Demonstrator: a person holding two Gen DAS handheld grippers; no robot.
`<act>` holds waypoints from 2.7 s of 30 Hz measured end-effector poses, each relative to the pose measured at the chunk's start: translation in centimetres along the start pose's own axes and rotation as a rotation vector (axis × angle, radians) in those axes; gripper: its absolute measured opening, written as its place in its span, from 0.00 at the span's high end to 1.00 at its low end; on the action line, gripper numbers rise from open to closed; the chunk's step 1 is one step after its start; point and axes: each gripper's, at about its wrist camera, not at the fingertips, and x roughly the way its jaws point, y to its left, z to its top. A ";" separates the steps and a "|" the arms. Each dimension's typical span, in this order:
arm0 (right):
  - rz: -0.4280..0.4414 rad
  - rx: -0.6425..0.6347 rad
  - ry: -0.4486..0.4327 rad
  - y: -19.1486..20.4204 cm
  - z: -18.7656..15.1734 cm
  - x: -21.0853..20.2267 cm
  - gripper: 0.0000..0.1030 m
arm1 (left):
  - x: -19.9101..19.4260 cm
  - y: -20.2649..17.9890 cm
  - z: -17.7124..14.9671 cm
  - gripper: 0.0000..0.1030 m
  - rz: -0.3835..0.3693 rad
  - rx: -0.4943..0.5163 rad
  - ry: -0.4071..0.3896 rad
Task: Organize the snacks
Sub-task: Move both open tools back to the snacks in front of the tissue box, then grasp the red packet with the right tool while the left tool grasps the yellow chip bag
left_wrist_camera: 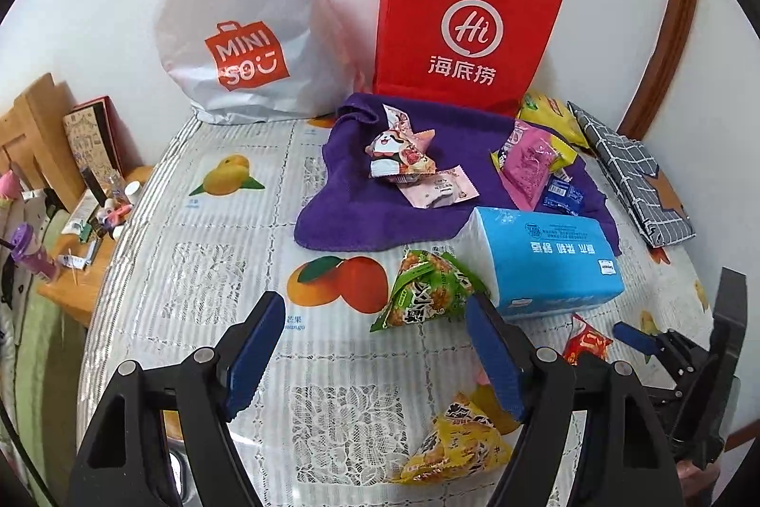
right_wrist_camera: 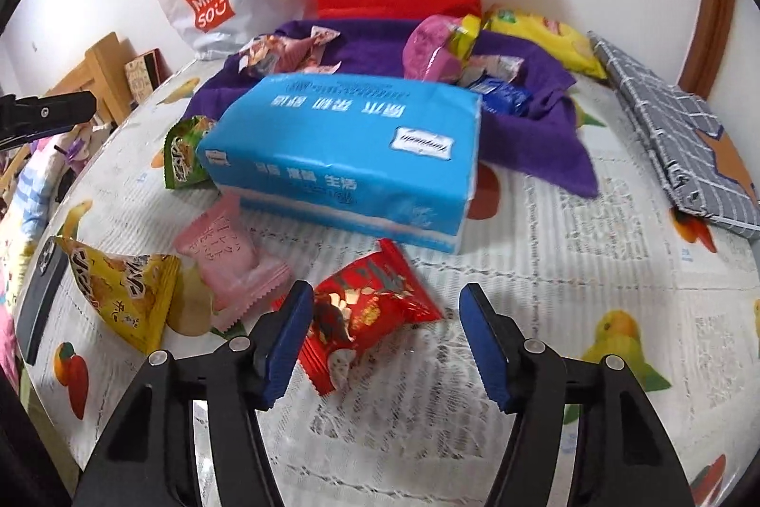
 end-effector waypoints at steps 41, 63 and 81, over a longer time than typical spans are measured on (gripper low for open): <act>-0.091 0.016 0.048 -2.8 -3.2 -0.9 0.35 | -0.5 -0.4 -1.9 0.26 -0.059 0.034 0.016; -0.052 -0.003 -0.025 -3.1 -2.7 -2.2 0.36 | 0.8 -3.3 -6.3 0.22 -0.111 0.145 0.105; -0.034 -0.016 0.001 -2.7 -2.4 0.1 0.51 | 4.1 -4.3 -8.0 0.35 -0.139 0.146 0.204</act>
